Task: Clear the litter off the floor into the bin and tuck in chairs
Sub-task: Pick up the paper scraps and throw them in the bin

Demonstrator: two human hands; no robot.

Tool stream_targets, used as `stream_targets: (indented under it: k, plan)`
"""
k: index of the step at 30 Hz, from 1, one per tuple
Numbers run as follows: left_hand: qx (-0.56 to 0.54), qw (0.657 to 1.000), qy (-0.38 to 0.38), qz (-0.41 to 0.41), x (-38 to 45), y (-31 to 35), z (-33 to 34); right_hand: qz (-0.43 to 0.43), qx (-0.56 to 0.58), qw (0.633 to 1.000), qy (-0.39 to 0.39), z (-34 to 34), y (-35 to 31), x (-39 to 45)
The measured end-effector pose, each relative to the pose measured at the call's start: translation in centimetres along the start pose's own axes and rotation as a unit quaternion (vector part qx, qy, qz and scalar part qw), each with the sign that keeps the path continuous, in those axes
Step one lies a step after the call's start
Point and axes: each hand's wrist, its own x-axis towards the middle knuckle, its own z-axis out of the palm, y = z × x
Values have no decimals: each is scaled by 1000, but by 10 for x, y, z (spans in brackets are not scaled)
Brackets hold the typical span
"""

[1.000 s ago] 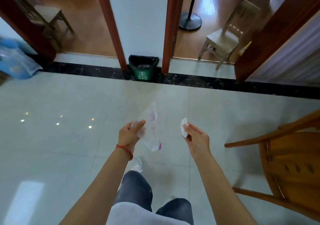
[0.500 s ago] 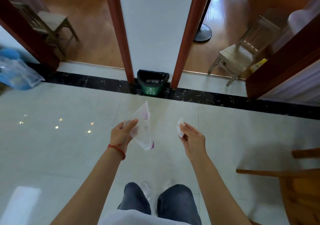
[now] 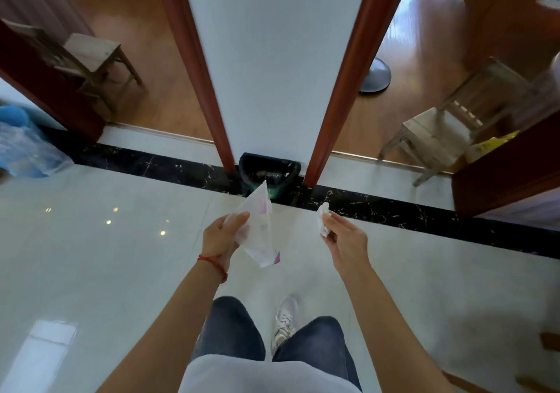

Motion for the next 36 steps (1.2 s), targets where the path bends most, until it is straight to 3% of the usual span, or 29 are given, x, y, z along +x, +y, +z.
stream_targets:
  k: [11, 20, 28, 36]
  plan:
    - [12, 999, 2, -48, 124, 53, 40, 13, -8, 999, 44, 70, -36, 101]
    - [59, 996, 5, -73, 236, 90, 43, 41, -3, 996, 75, 136, -24, 179]
    - [51, 991, 40, -113, 315, 50, 51, 95, 6, 991, 91, 129, 21, 260]
    - [57, 988, 67, -126, 396, -11, 73, 97, -10, 991, 94, 99, 56, 330]
